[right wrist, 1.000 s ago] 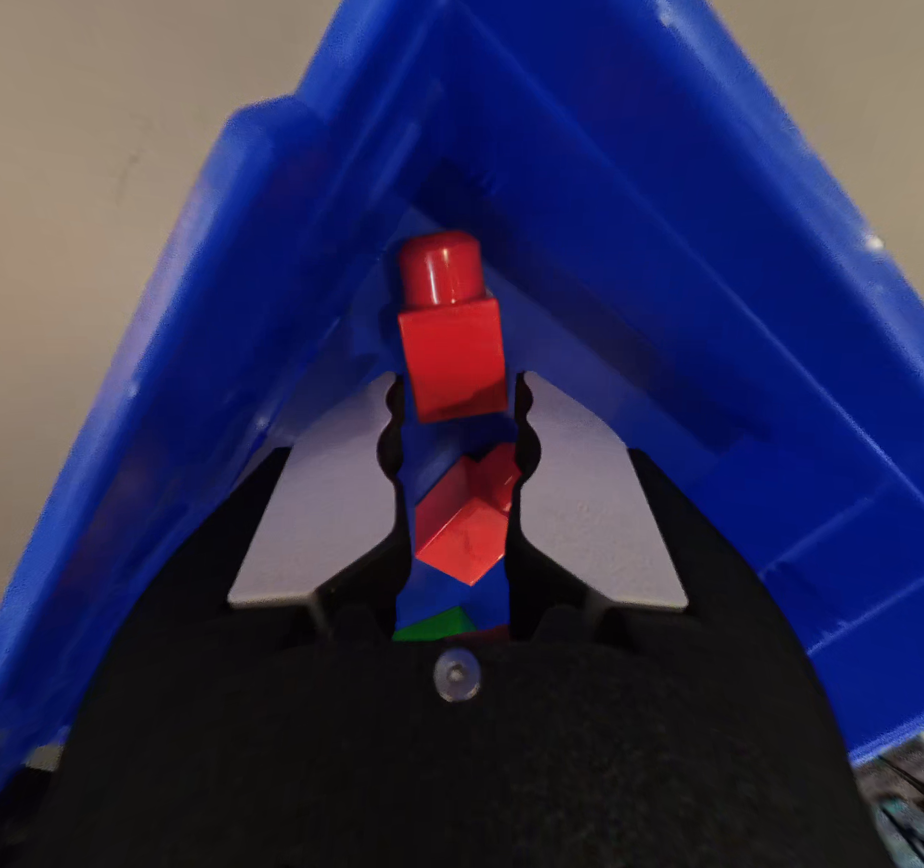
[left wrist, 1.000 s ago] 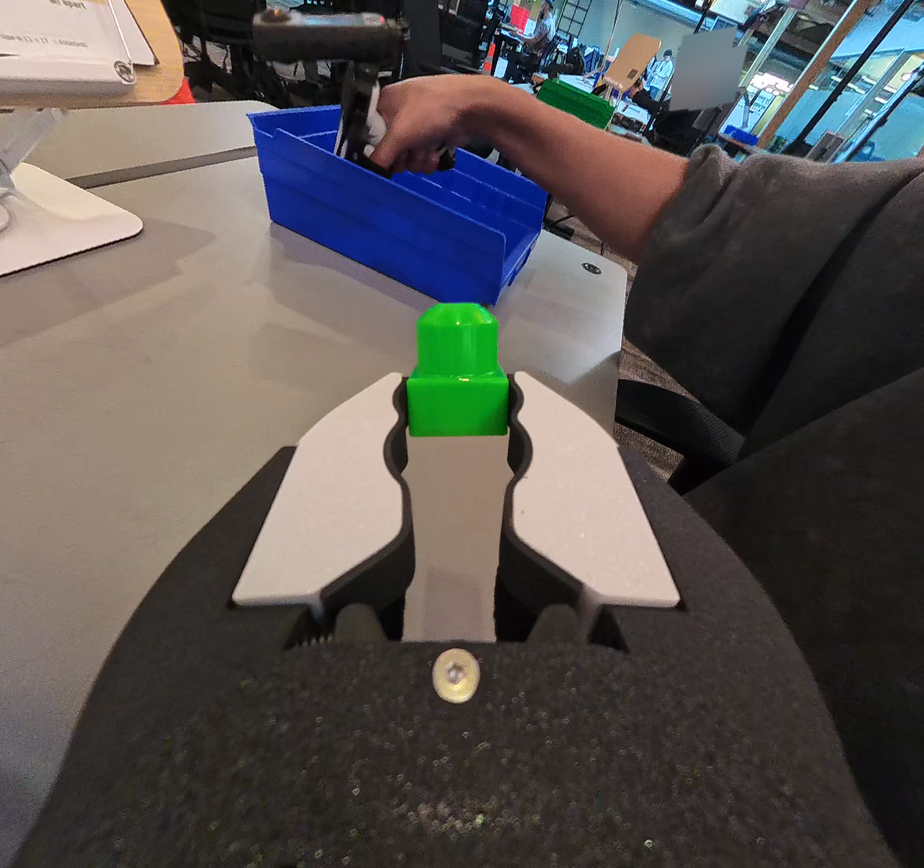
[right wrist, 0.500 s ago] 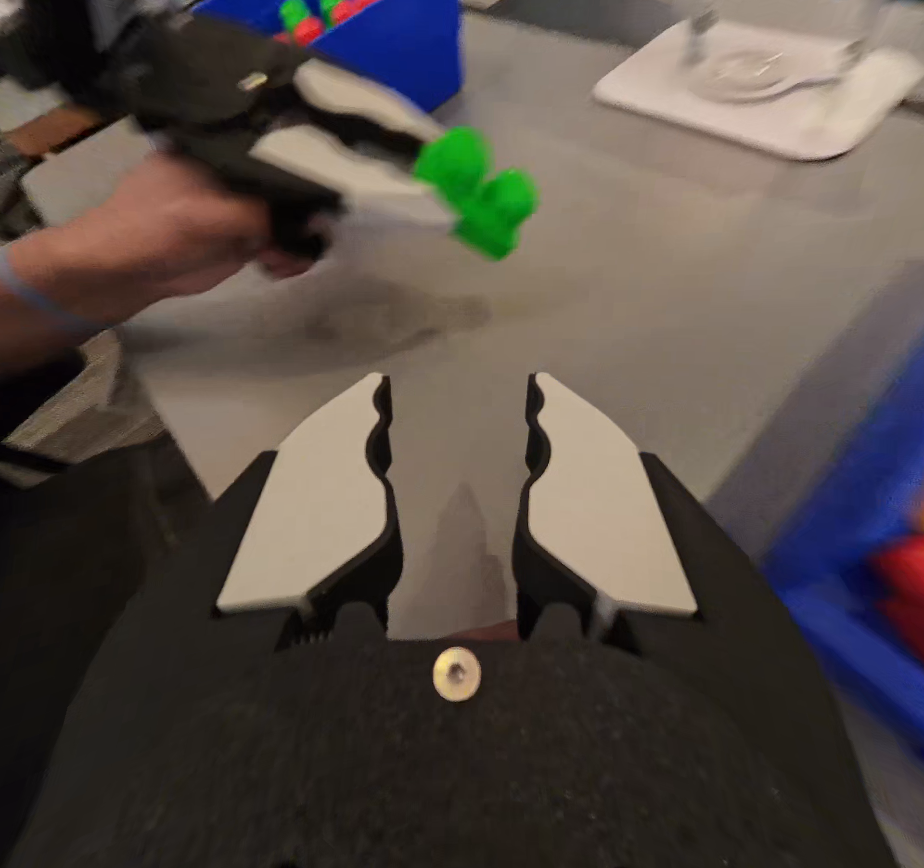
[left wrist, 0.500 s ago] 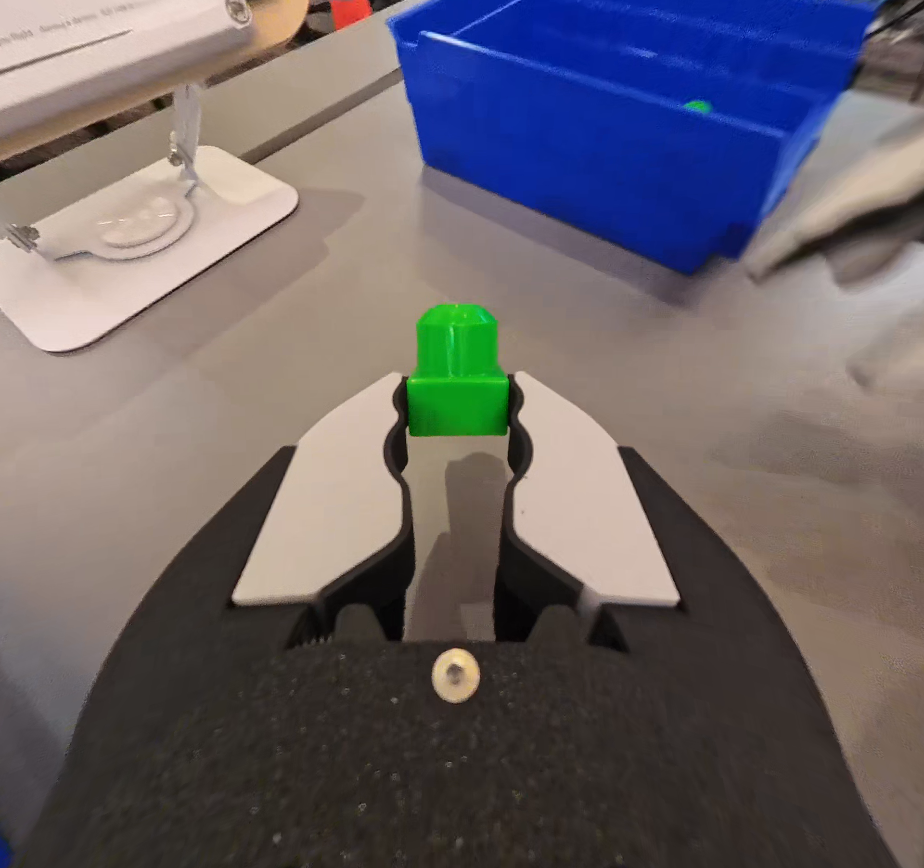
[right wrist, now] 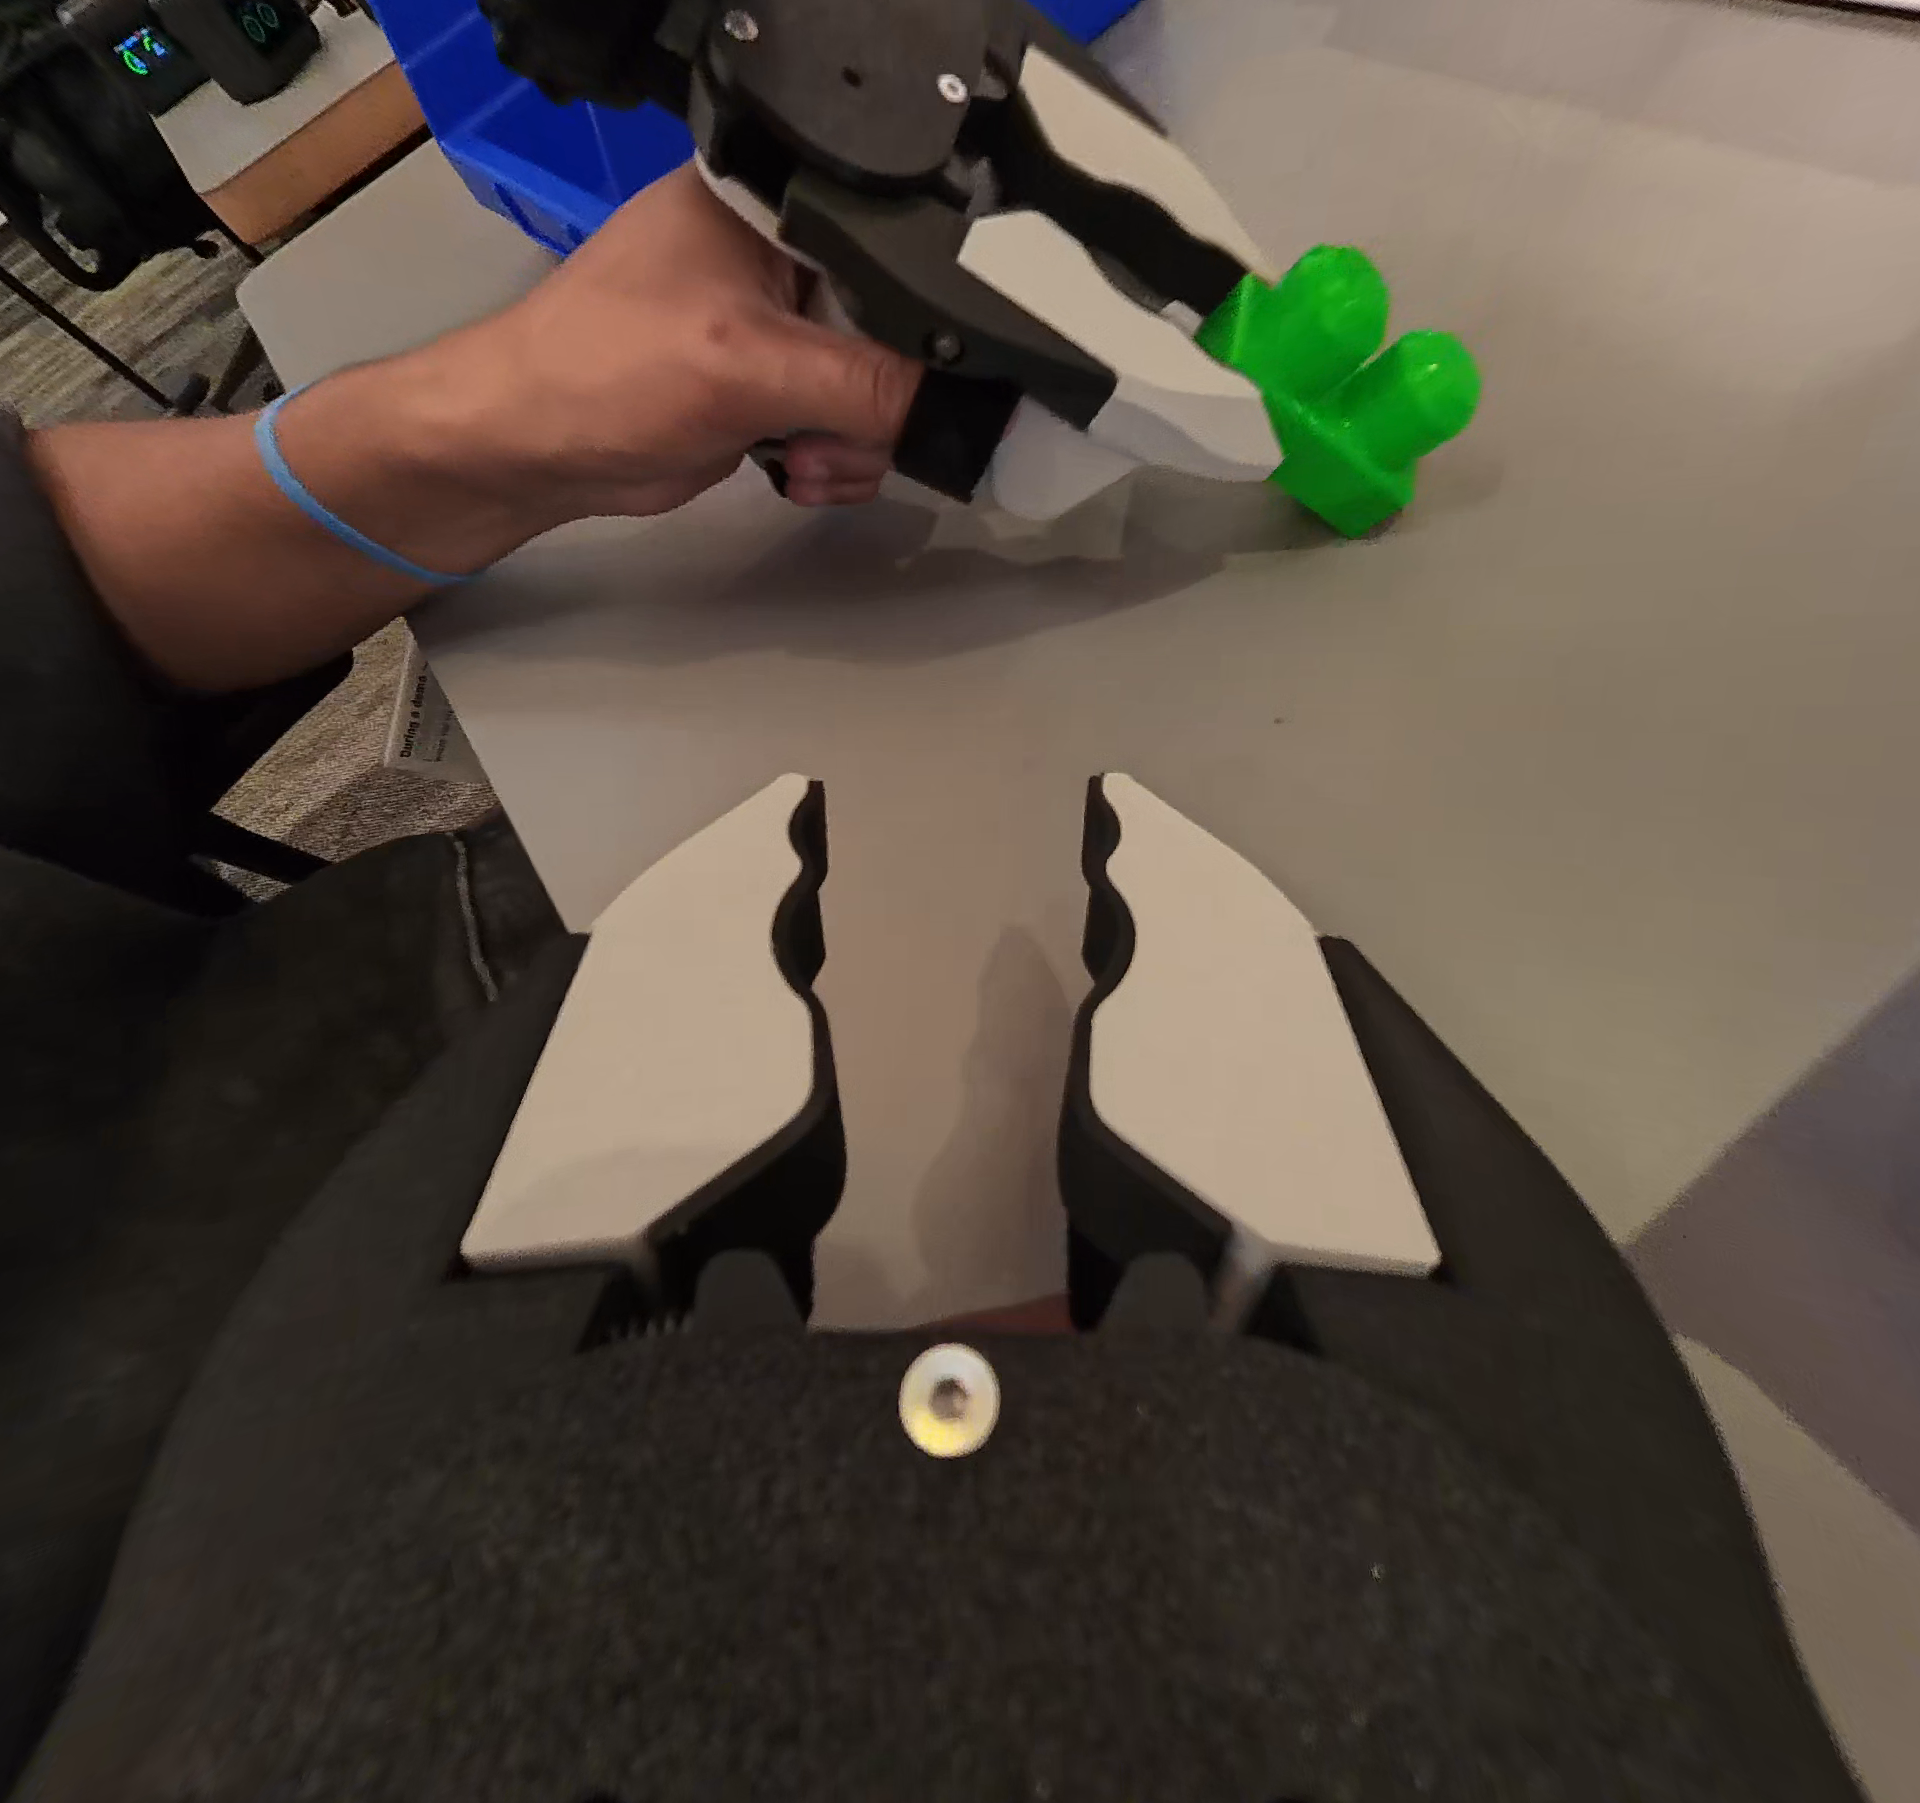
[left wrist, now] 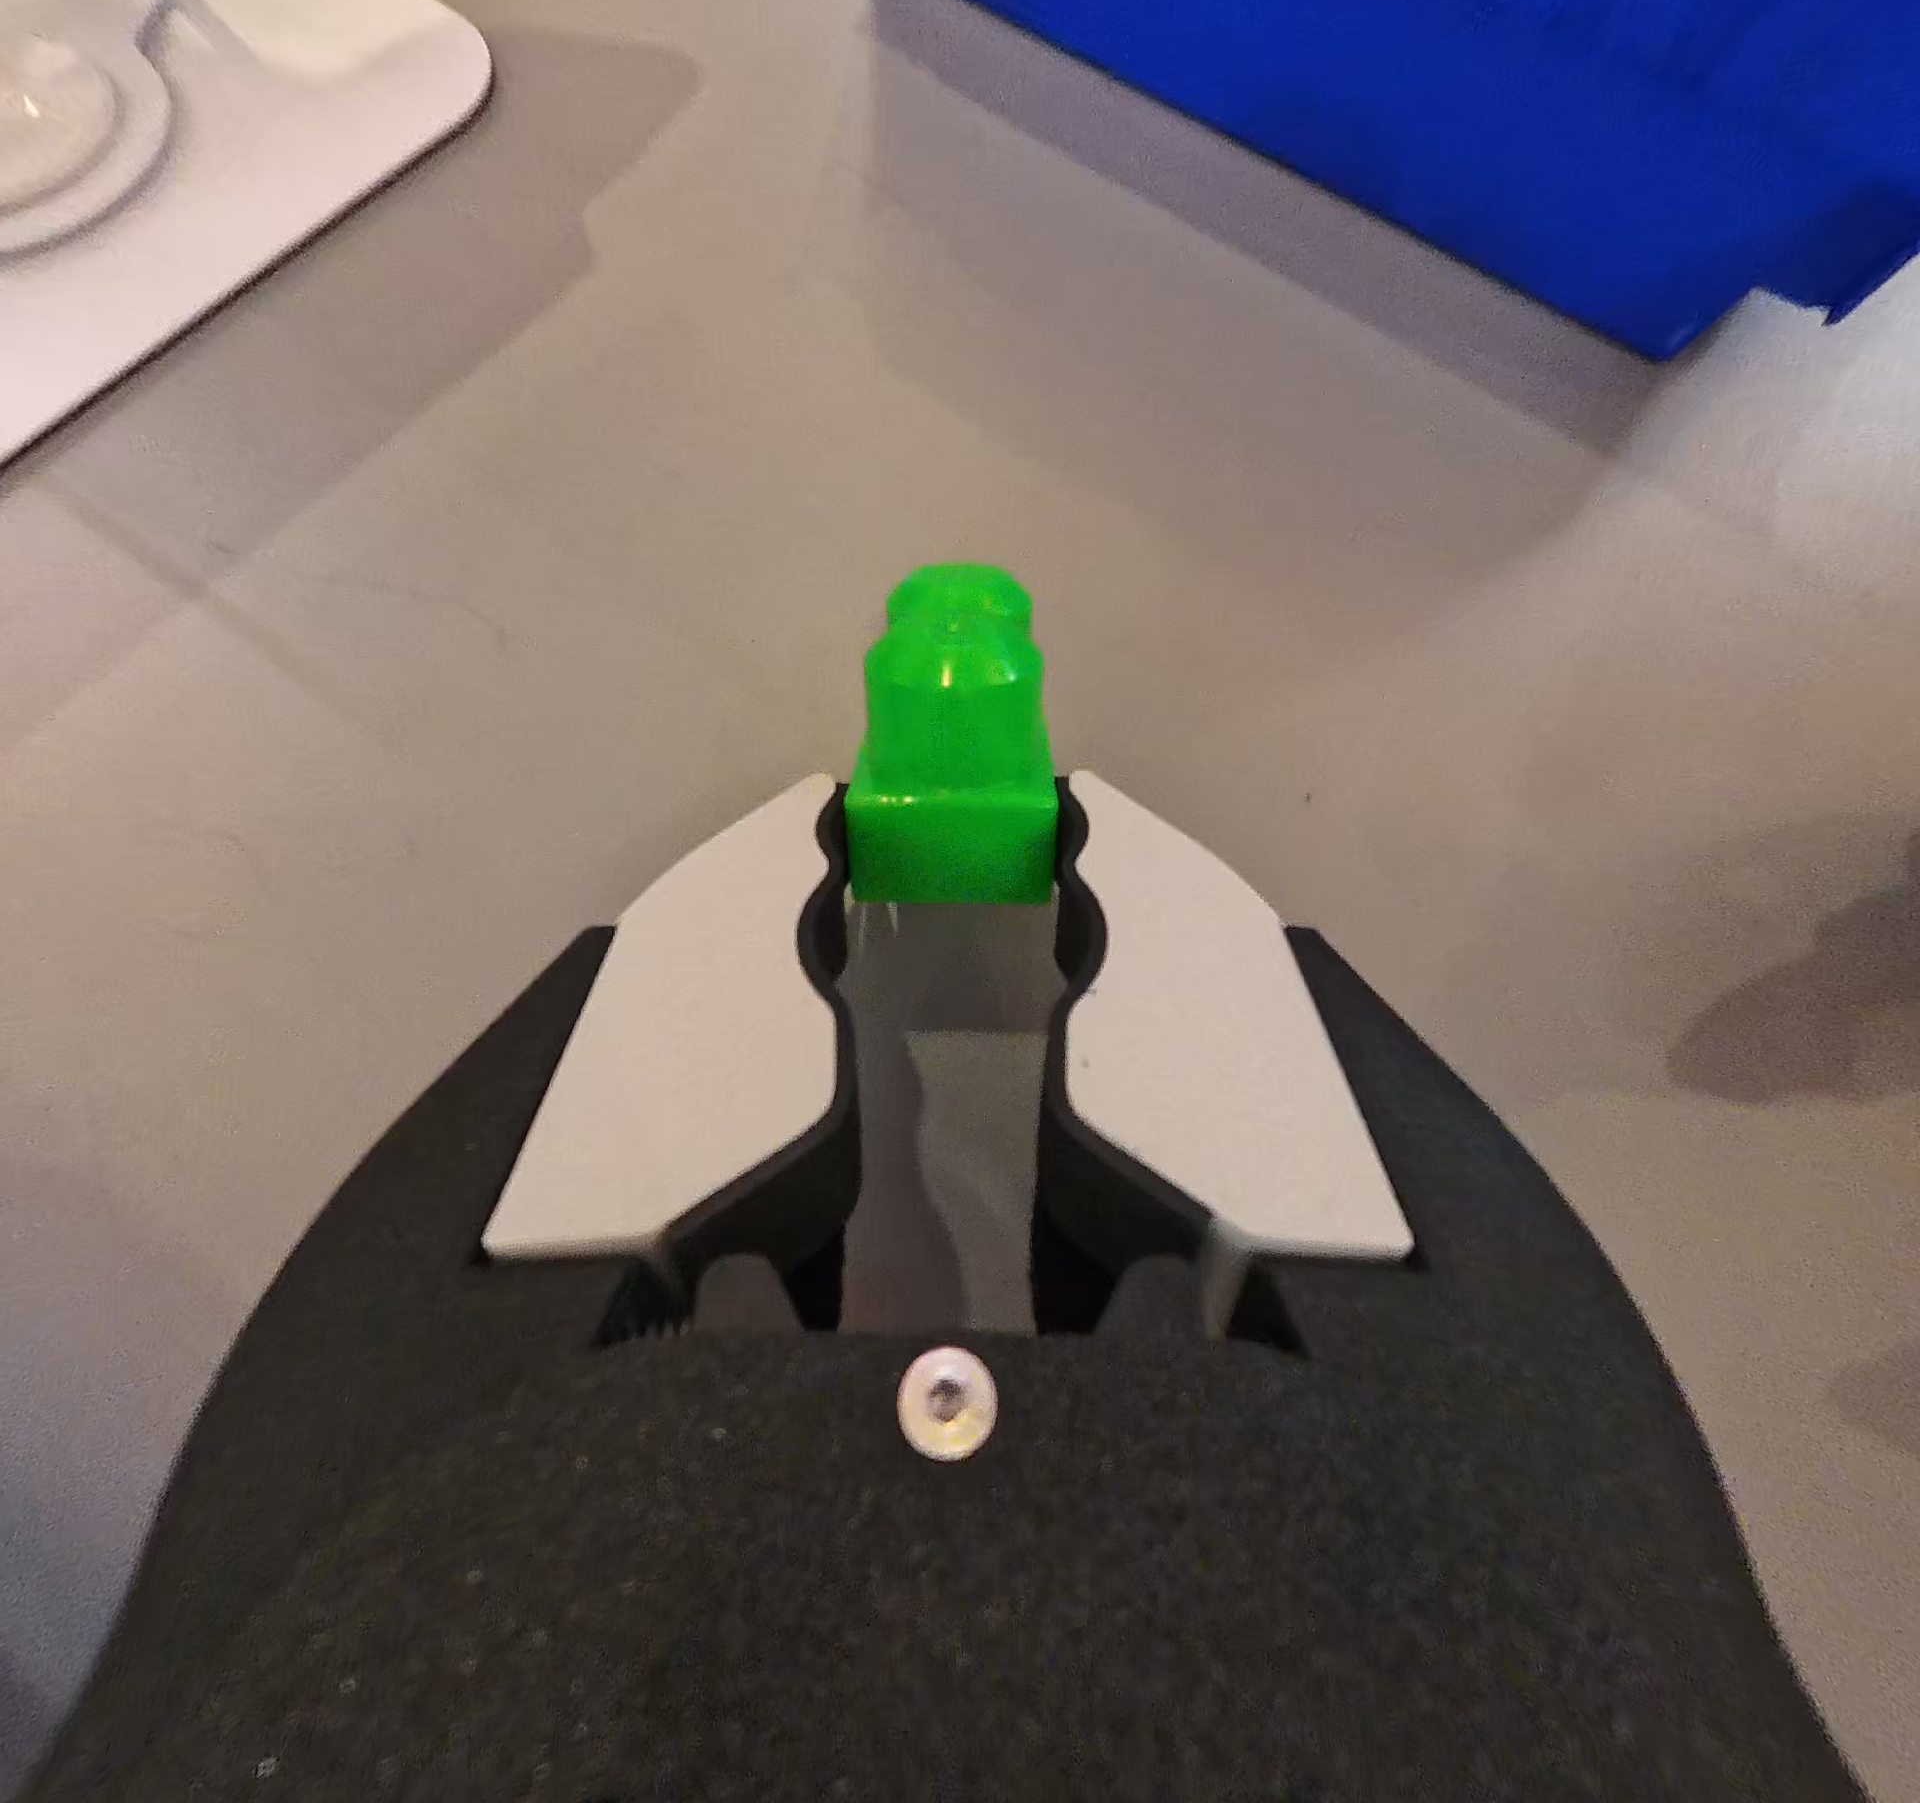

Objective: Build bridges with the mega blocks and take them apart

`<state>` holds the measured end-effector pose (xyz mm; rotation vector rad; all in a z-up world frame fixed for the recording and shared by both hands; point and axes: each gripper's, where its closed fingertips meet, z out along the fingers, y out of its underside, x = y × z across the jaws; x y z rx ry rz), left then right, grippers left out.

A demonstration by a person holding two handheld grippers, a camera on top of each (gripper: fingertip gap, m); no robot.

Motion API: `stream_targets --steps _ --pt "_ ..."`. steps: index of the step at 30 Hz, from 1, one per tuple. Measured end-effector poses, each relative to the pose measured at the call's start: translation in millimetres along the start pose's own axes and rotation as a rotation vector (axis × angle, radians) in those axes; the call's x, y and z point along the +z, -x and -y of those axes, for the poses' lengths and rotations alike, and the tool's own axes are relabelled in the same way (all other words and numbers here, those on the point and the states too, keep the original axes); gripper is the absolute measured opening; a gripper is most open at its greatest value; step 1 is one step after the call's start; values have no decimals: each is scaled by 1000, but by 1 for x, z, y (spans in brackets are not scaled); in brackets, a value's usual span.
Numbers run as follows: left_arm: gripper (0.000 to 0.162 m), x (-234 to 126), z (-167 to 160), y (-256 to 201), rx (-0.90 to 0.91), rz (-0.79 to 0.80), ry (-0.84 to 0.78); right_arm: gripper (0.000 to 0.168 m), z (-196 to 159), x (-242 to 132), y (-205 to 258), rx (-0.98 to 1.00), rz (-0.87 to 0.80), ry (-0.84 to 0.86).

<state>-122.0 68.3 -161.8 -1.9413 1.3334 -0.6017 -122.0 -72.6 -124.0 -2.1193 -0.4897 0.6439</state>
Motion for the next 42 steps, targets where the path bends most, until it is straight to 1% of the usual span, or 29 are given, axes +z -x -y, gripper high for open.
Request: stream_targets --steps 2,9,16,21,24,29,31,33,35,38,40,42 --pt "36 1 -8 -2 -4 -1 43 47 0 0 -3 -5 -9 8" --pt "36 0 -25 -4 -29 -10 103 47 -5 8 -2 -15 -6 36" --pt "37 -2 -31 -6 -39 -21 116 47 -7 8 -12 -6 -53 48" --pt "48 -7 -34 -7 -47 -24 122 49 -6 8 -21 -6 -105 46" --pt "51 -24 -34 -11 -73 -50 97 53 -4 15 -29 -8 -154 52" --pt "57 -86 -36 -25 -141 -78 -55 63 7 30 -46 -49 -284 67" --pt "57 -108 -44 -30 -164 -60 -132 67 10 39 -53 -38 -313 78" --pt "56 -124 -58 -31 -180 -16 -173 71 13 51 -58 -12 -326 87" --pt "56 -134 -70 -36 -220 -14 -193 75 16 64 -63 4 -342 97" --pt "56 -139 -78 -45 -267 -69 -193 78 22 85 -66 0 -343 118" --pt "56 -139 -77 -48 -262 -94 -193 79 34 96 -72 -37 -376 108" --pt "56 -137 -78 -50 -237 -109 -178 81 40 106 -84 -75 -427 138"
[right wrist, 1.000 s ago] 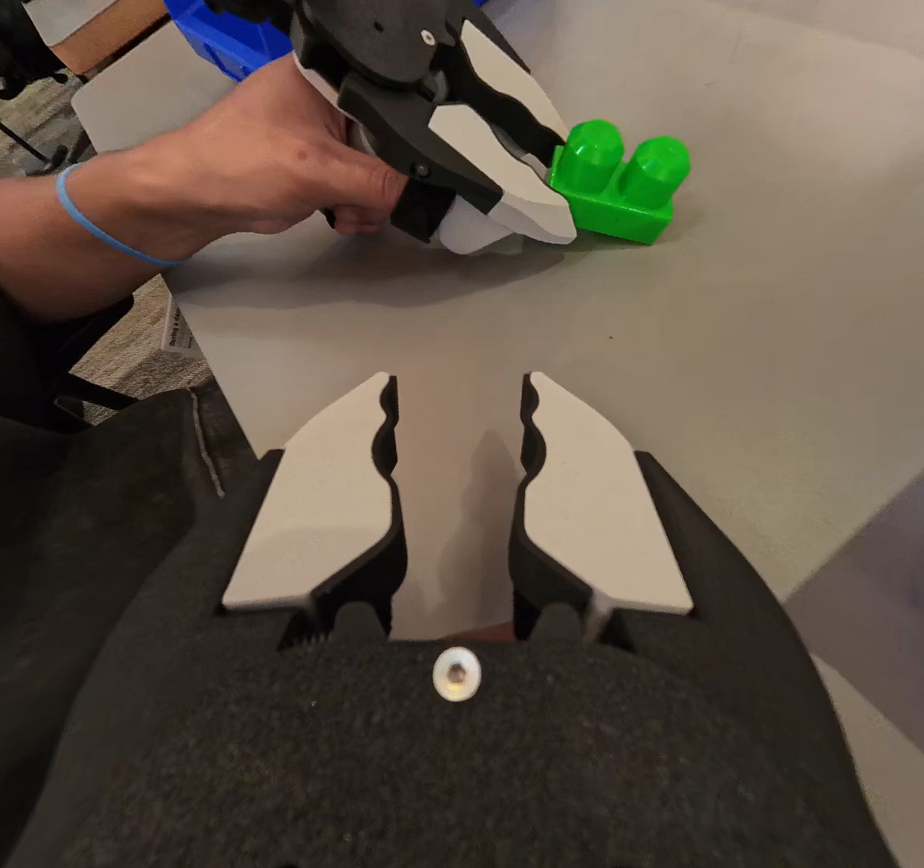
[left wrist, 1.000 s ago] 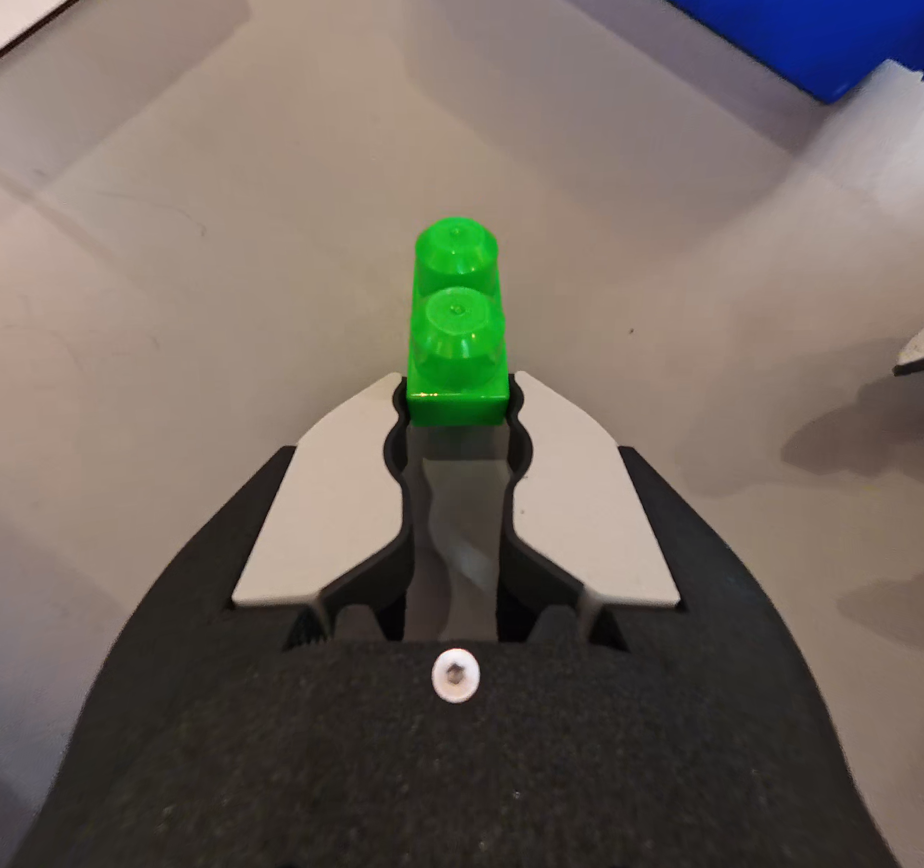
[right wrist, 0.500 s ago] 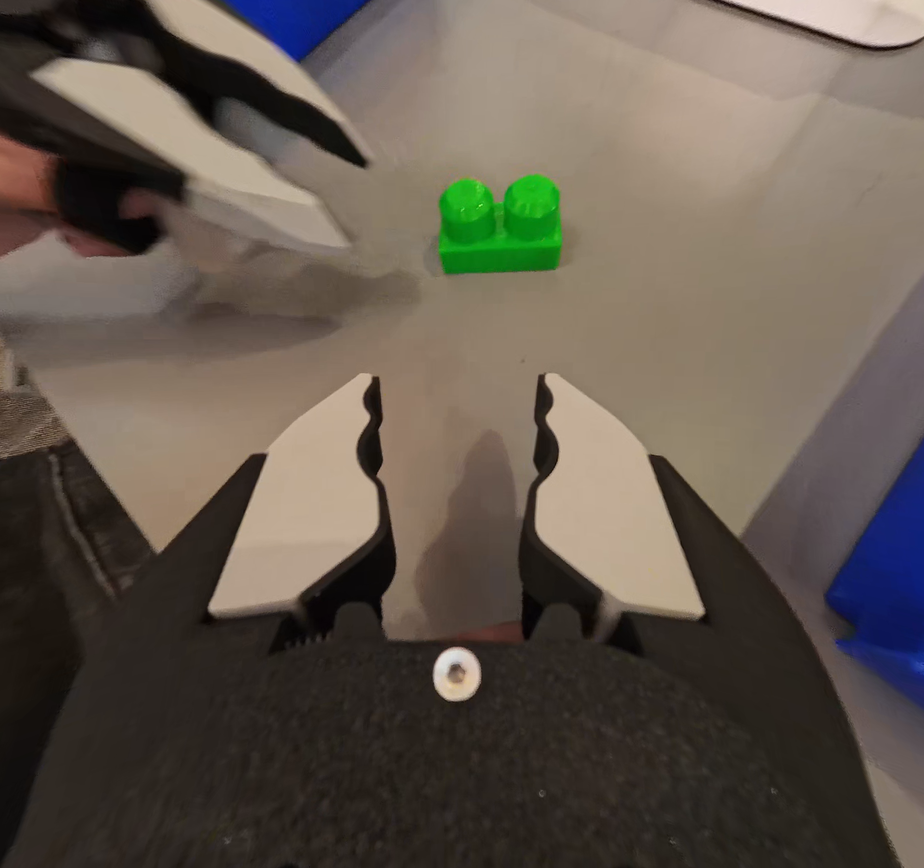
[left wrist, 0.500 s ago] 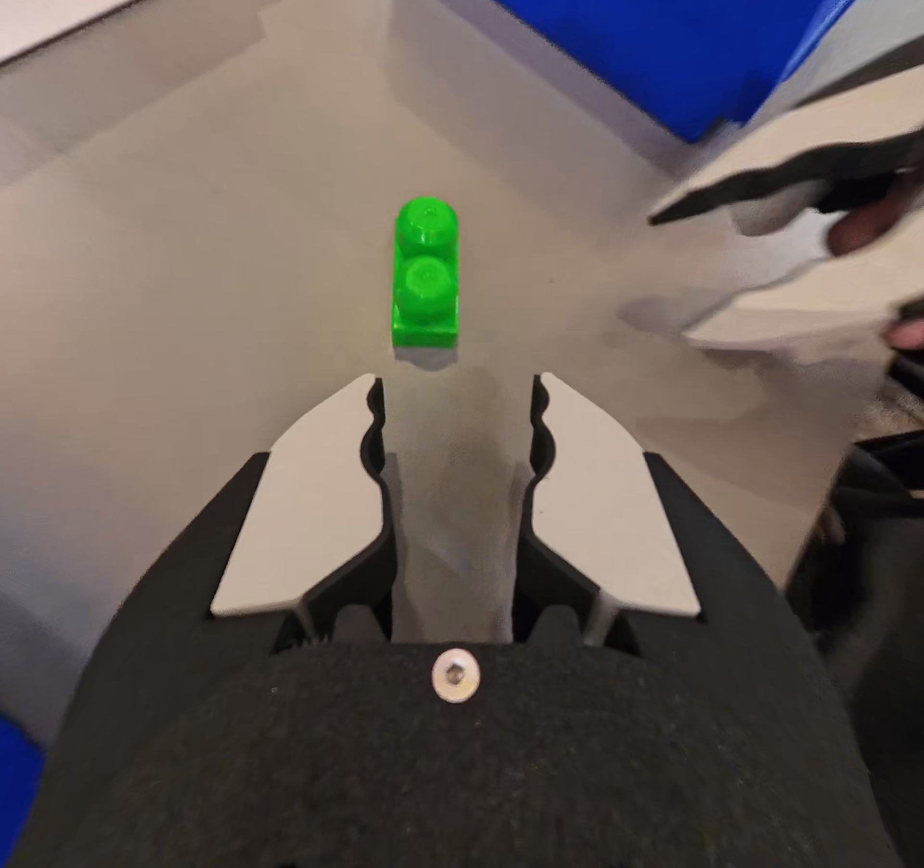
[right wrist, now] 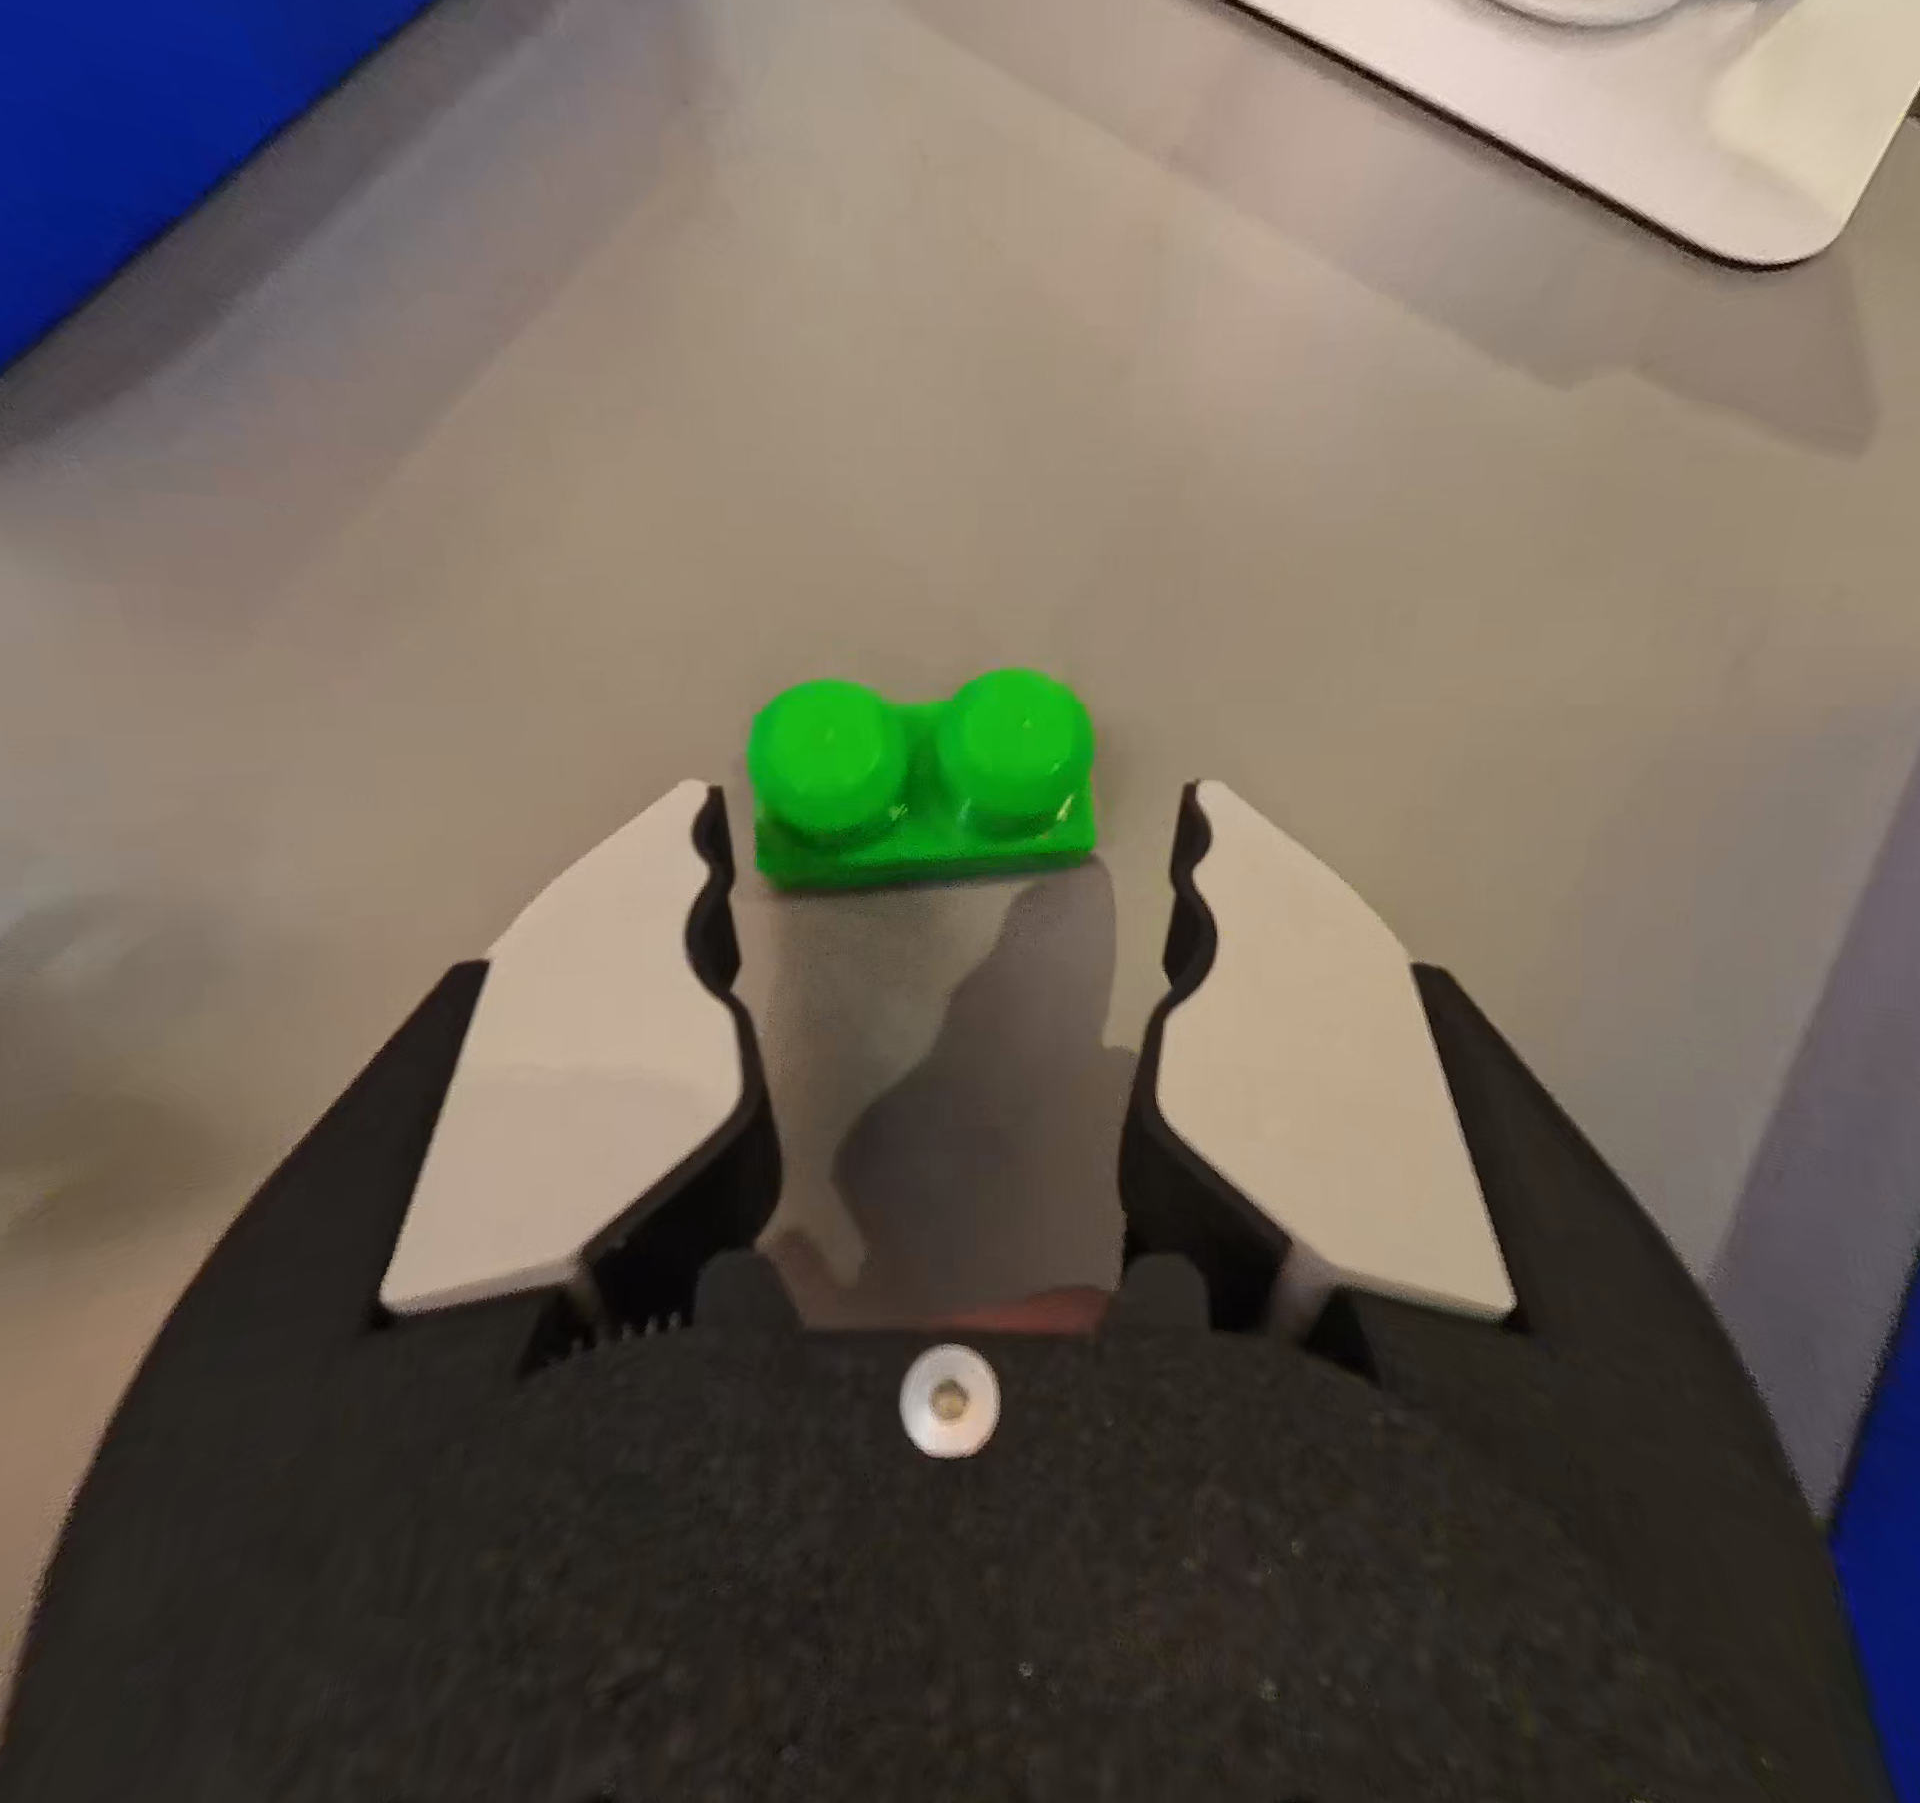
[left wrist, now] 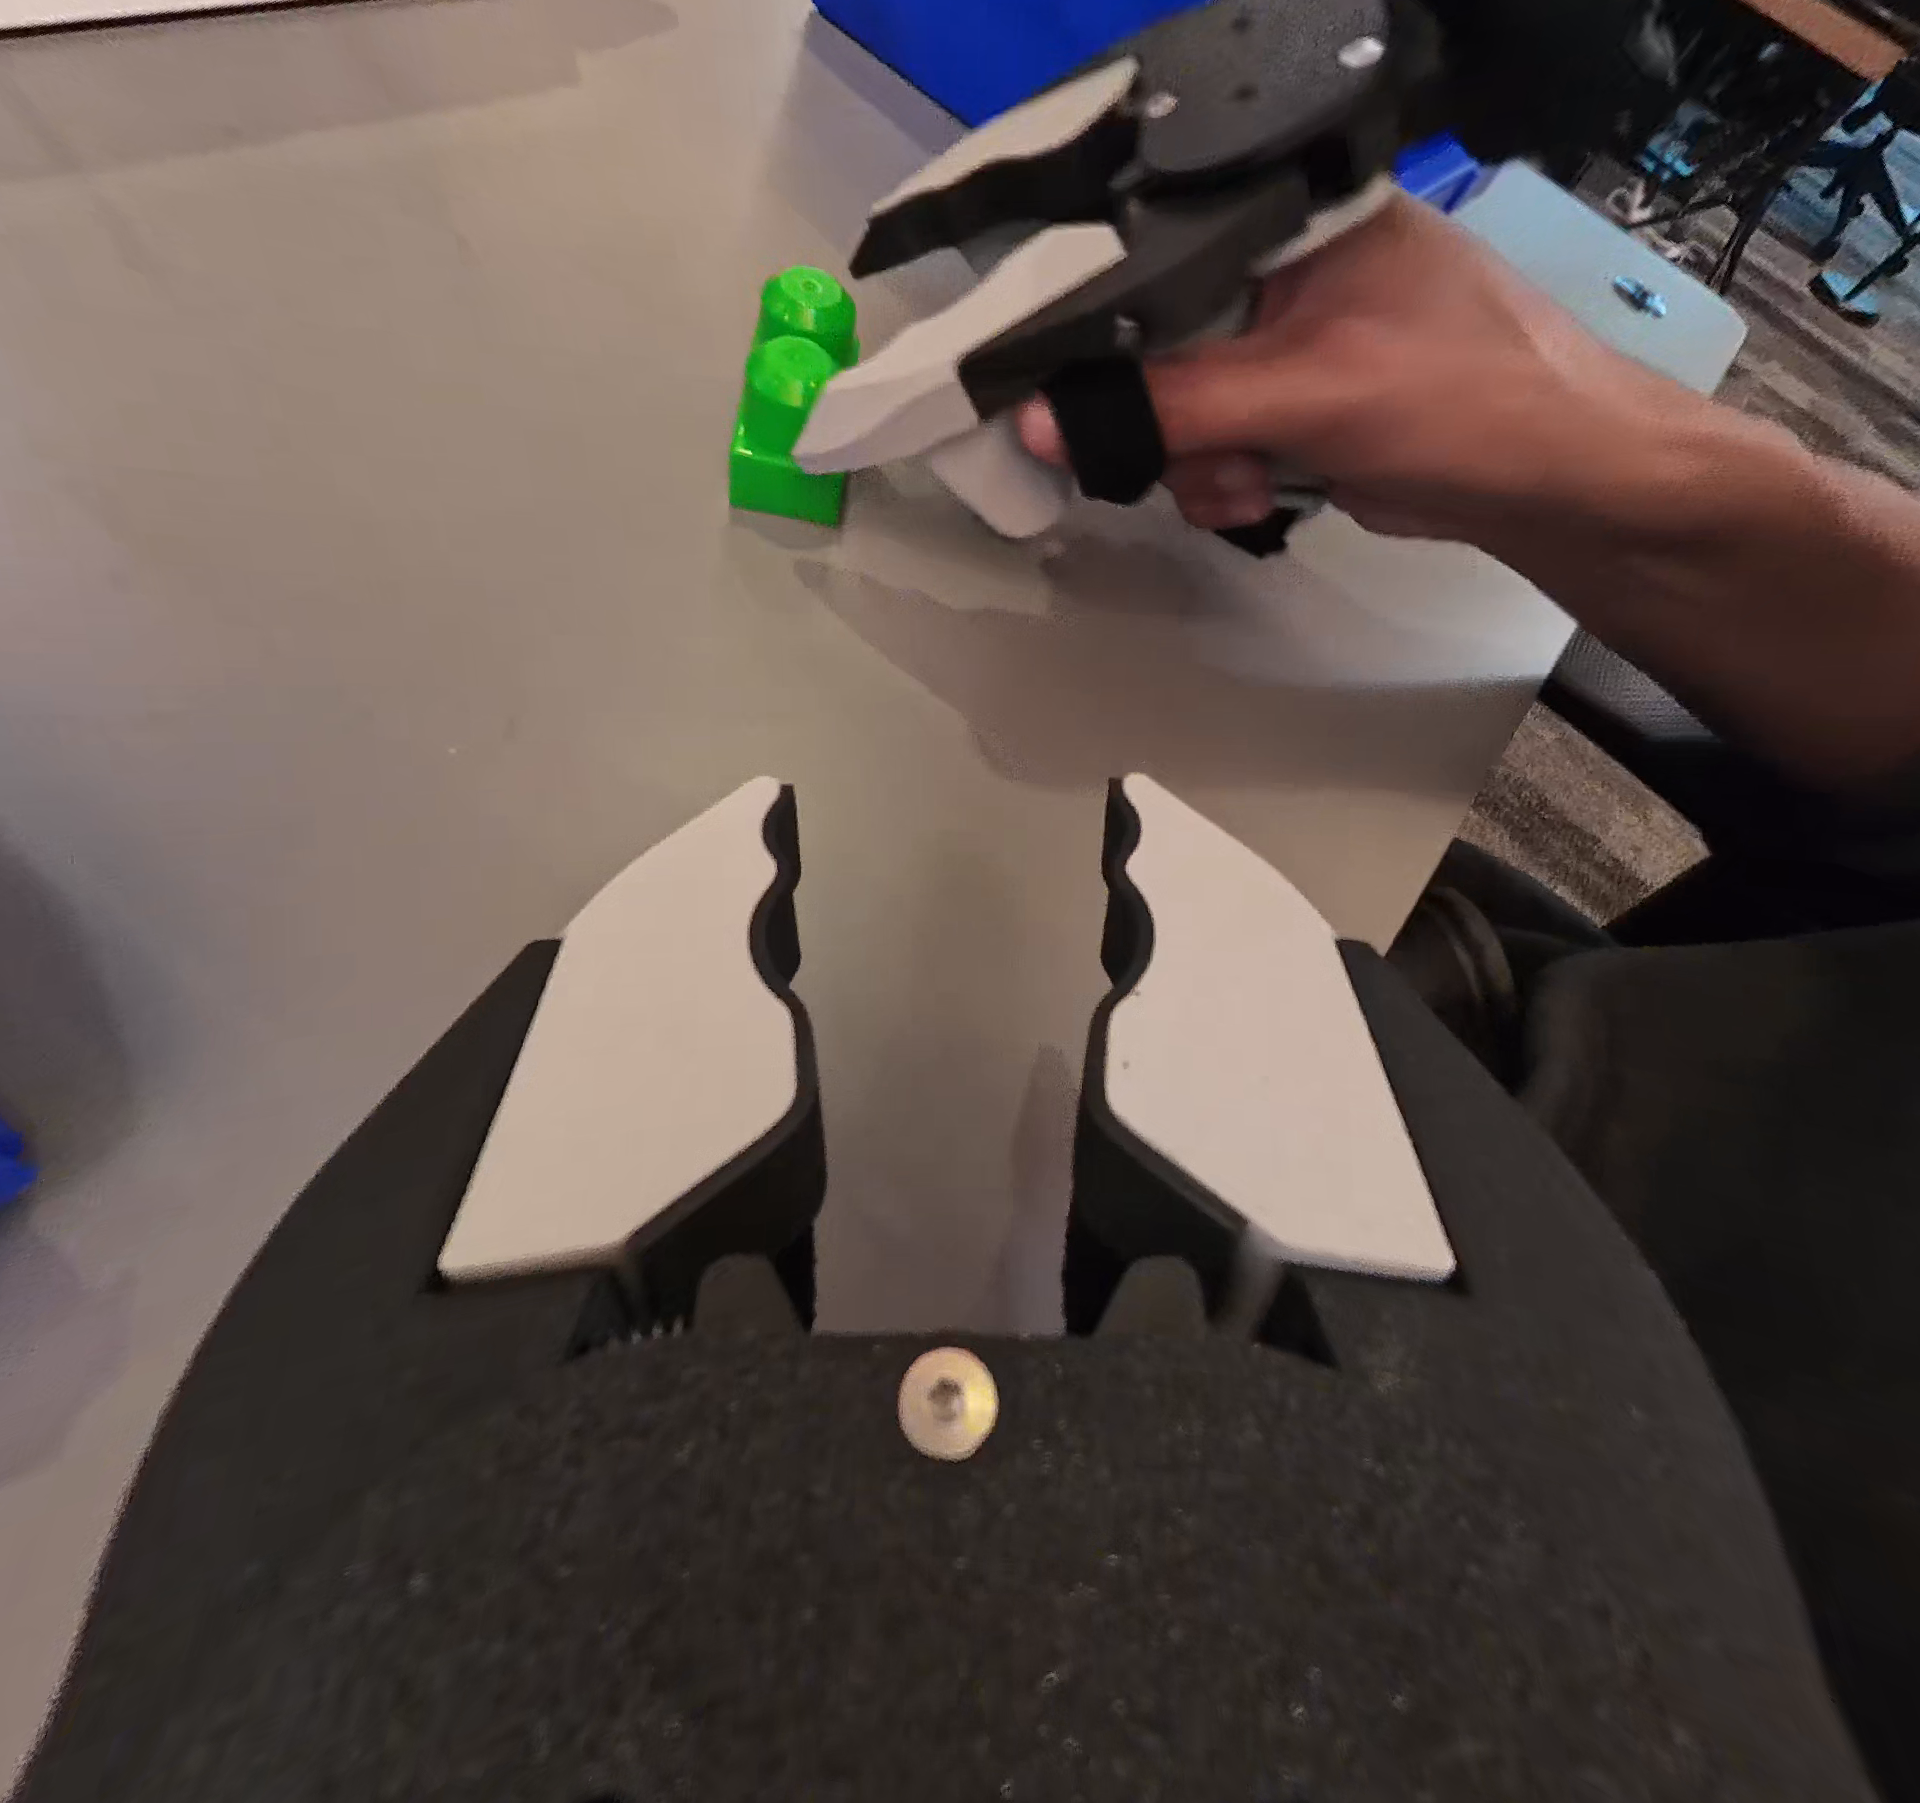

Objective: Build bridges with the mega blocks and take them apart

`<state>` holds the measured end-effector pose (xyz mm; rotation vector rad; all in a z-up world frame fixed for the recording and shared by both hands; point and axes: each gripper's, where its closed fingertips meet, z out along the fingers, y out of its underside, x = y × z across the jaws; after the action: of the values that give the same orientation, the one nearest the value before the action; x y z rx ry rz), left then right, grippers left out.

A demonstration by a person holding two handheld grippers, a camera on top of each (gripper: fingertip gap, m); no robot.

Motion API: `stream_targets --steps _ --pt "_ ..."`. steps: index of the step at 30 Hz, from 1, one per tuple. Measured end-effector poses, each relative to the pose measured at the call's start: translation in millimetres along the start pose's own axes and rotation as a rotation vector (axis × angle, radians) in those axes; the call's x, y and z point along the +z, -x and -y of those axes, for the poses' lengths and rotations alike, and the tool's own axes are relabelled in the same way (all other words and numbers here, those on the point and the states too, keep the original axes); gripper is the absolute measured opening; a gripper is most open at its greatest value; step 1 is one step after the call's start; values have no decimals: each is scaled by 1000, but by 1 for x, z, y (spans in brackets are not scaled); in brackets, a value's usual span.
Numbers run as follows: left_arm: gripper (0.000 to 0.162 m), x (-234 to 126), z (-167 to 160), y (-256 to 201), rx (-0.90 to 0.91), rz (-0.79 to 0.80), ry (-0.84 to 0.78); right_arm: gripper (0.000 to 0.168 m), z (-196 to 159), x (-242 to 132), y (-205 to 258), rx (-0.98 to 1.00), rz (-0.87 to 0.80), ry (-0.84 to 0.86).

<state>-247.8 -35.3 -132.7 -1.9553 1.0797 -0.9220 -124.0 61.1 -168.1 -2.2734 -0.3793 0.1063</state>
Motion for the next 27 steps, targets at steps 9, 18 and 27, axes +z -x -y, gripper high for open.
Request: stream_targets --steps 9,18,27 --pt "55 0 -6 0 76 -1 40 75 3 20 5 -36 53 101" --pt "55 0 -7 -4 41 -45 49 75 74 -146 -126 -188 -215 -62" --pt "55 9 -8 -17 91 -70 81 75 15 -91 -332 -31 -206 448"
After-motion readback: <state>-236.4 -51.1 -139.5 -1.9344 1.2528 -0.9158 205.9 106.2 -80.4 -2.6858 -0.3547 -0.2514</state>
